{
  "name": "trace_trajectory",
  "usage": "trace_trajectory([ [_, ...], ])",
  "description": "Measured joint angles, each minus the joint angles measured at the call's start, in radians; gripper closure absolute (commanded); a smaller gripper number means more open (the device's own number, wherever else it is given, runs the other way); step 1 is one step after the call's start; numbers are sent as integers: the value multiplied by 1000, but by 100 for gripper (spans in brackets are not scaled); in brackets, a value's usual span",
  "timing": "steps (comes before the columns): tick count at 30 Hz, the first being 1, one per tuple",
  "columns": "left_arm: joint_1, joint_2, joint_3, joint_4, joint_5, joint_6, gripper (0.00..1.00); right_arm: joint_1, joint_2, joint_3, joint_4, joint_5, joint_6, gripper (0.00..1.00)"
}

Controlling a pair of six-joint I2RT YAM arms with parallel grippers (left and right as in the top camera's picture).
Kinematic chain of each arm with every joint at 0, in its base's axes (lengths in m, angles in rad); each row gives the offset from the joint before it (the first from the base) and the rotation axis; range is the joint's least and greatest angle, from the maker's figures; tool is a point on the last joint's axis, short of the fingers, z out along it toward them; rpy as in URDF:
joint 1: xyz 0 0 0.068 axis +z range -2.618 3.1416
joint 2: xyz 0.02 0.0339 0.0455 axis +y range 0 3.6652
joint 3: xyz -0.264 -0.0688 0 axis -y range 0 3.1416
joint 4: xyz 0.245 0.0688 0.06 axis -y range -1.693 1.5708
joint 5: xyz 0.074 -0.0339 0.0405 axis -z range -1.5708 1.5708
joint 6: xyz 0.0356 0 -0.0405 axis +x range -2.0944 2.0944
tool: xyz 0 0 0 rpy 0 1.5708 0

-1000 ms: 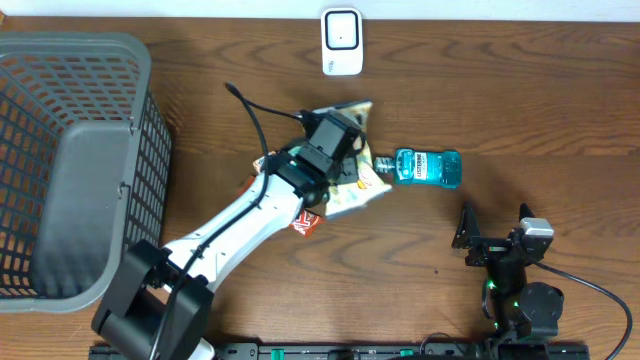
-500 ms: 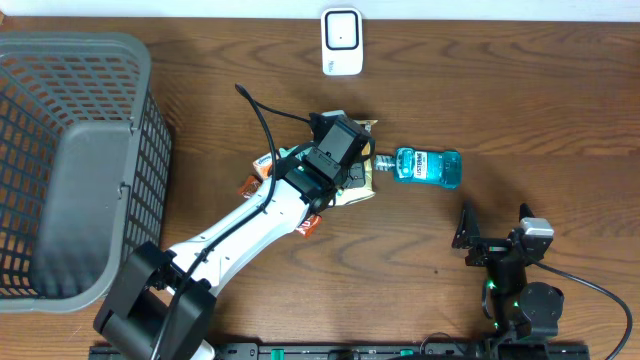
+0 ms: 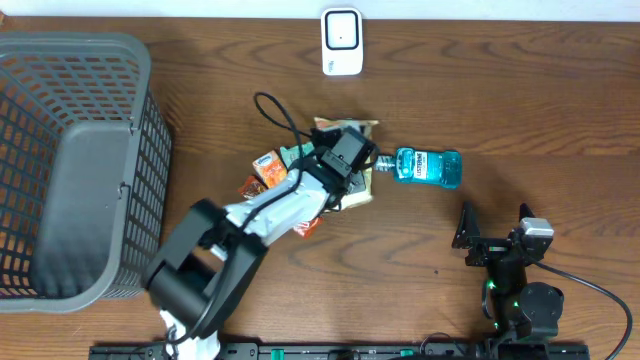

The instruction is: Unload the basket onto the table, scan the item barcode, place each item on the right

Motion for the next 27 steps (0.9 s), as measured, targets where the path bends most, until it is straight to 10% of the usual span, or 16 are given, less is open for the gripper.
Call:
trace_trajectory([
  [11,2,-131,0,-31,9,61,85,0,0,0,0,0,0,1],
  [27,153,-803,79,325,-455,746,76,0,0,0,0,0,0,1],
])
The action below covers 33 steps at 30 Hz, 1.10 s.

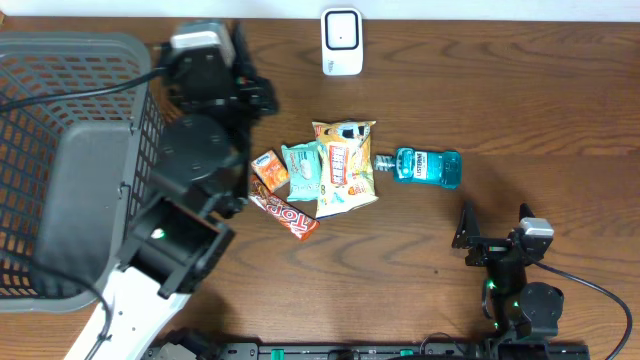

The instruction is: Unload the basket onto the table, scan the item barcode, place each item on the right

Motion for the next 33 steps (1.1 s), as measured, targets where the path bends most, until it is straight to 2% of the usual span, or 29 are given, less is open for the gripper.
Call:
trace_trajectory([
  [3,43,-21,0,-60,-14,121,69,0,0,0,-1,0,0,1],
  [7,54,-29,0,-206,-18,230,68,0,0,0,0,0,0,1],
  [10,54,-36,-1,-235,-2,269,66,0,0,0,0,0,0,1],
  [13,54,-82,-1,-274,21,280,65,0,0,0,0,0,0,1],
  [18,54,-215,-2,-341,99,290,57,0,0,0,0,0,0,1],
  [25,54,-431,-11,-355,176,235,55,0,0,0,0,0,0,1],
  [30,71,-507,-16,-391,271,210,55,0,0,0,0,0,0,1],
  [33,127,-540,-19,-412,330,202,54,0,0,0,0,0,0,1],
])
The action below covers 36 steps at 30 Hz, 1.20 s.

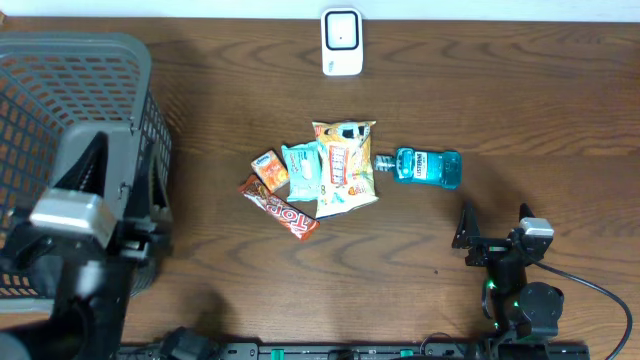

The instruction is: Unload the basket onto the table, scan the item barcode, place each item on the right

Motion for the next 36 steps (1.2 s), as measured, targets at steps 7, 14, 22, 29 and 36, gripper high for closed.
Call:
trace_trajectory([
  [7,204,-93,-29,-24,181,-68,54,0,0,0,0,0,0,1],
  [14,346,-220,-76,-40,365,-146,53,0,0,0,0,0,0,1],
  [22,337,-381,-76,-49,408,-191,53,0,0,0,0,0,0,1],
  [29,332,-488,-76,-74,414,-227,42,0,0,0,0,0,0,1],
  [36,313,-565,-76,-102,416,-231,35,0,0,0,2,10,1,1],
])
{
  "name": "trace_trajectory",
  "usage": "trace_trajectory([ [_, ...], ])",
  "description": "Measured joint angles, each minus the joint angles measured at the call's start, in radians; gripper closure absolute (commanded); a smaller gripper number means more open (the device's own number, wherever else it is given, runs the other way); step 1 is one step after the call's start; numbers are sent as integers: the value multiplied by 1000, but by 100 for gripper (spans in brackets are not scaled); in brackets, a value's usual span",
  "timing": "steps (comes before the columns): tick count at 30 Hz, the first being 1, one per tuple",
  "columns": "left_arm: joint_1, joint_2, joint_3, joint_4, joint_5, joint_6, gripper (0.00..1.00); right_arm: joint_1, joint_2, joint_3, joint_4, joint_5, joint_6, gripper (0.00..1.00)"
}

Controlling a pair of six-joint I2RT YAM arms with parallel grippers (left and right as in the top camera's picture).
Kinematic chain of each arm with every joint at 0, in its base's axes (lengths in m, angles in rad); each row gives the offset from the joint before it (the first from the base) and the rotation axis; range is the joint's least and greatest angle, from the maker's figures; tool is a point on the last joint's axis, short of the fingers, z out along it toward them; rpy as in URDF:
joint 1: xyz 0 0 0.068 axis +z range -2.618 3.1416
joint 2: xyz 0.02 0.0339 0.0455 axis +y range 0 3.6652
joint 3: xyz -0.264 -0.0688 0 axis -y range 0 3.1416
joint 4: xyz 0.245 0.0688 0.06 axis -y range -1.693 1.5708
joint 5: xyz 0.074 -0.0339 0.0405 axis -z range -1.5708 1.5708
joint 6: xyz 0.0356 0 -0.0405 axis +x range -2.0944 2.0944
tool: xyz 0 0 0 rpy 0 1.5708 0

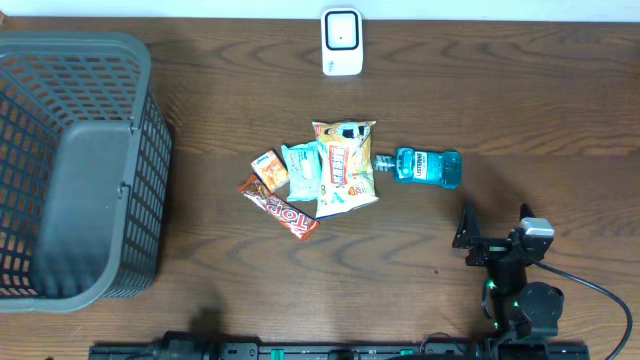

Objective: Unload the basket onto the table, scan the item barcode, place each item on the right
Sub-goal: 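Raise the right arm from rest and turn it toward the items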

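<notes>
A white barcode scanner (pixel 341 41) stands at the table's far edge. Mid-table lies a cluster of items: a yellow snack bag (pixel 346 170), a teal packet (pixel 302 172), a small orange packet (pixel 268 170) and a red-brown chocolate bar (pixel 280 206). A teal mouthwash bottle (pixel 428 167) lies on its side just right of them. My right gripper (pixel 466 236) rests near the front right, apart from every item; its jaws are too dark to read. The left arm is out of view.
A large grey mesh basket (pixel 140 150) fills the left side of the table. The right arm's base (pixel 528 300) and its cable sit at the front right edge.
The left arm, which loomed over the basket's near right corner at the lower left, has gone out of view. The items, scanner and right arm lie as before.
My left gripper was first down over the snack cluster. It then stood high near the basket's far right rim, later at the lower left, and is now gone from view. The items lie in the same places, none visibly taken.
</notes>
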Motion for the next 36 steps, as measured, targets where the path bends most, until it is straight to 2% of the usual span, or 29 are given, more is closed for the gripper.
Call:
trace_trajectory([
  [5,-1,0,-24,-10,2,-1,25,0,0,0,14,-150,206,1],
  [6,-1,0,-27,-17,3,-1,19,0,0,0,19,-197,259,1],
  [7,-1,0,-31,-27,4,-1,1,0,0,0,23,-259,324,1],
  [11,-2,0,-32,-27,4,0,1,0,0,0,42,-381,439,1],
  [16,-2,0,-33,9,4,47,2,0,0,0,116,-457,483,1],
  [21,-2,0,-34,78,-1,117,2,0,0,0,88,-490,503,1],
  [23,-2,0,-33,111,-36,135,2,0,0,0,31,-510,518,1],
  [28,-2,0,-36,137,-224,143,2,0,1,0,29,-563,550,1],
  [30,-2,0,-53,154,-258,142,2,0,1,0,28,-592,618,1],
  [36,-2,0,-246,260,-292,142,2,0,1,0,26,-646,736,1],
])
